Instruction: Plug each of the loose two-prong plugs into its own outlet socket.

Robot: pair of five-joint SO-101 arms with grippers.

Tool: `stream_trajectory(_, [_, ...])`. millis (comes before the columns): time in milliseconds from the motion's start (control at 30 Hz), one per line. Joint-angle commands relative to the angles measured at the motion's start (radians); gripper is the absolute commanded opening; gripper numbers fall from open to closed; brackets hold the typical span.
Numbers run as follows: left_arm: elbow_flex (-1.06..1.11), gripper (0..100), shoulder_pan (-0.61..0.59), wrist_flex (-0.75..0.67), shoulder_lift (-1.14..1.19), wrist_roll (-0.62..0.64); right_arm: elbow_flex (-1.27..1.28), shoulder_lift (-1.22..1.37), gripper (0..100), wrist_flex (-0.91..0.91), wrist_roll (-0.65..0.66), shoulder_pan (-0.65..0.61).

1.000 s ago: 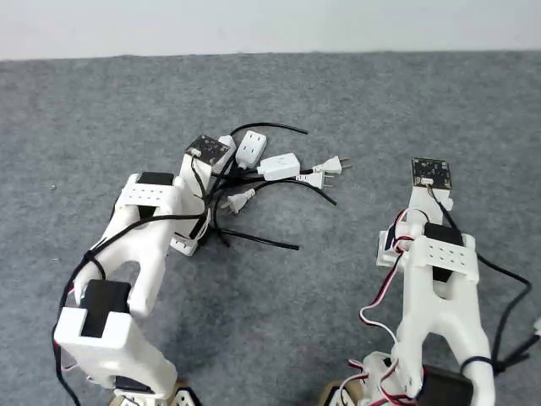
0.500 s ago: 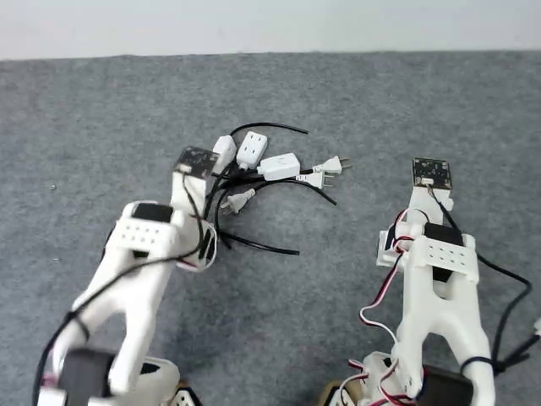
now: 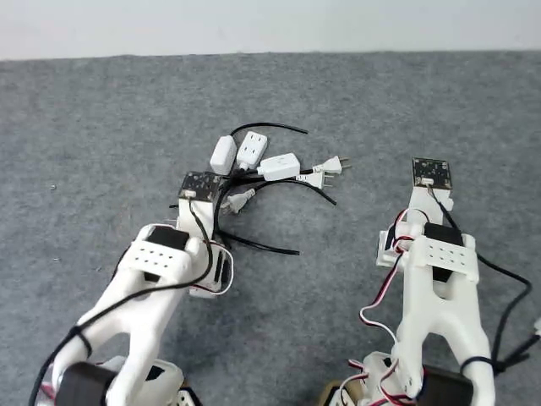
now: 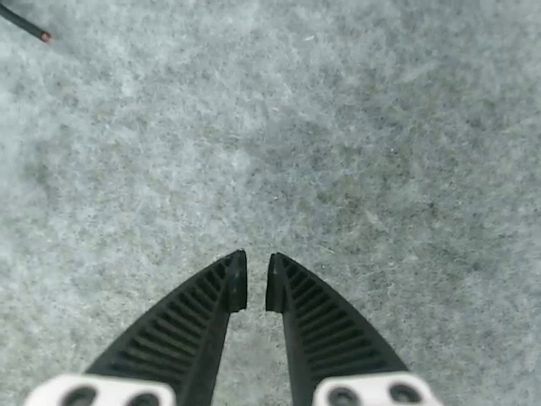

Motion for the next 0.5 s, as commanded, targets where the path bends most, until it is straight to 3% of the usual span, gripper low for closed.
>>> stream_trajectory(0, [-0.007,22,-0.068,-0.015,0.092,0.107,-0.005,-0.002,6.1,-0.013,-0.005,-0.013])
stream_trajectory(133, [0.021,34,-0.051,-0.044,0.184,0.112,-0.005,-0.002,6.1,-0.013,-0.005,-0.013])
stream_trajectory(467, [0.143,34,-0.035,-0.089,-0.12,0.141,-0.005,-0.005,6.1,-0.01,-0.014,-0.013])
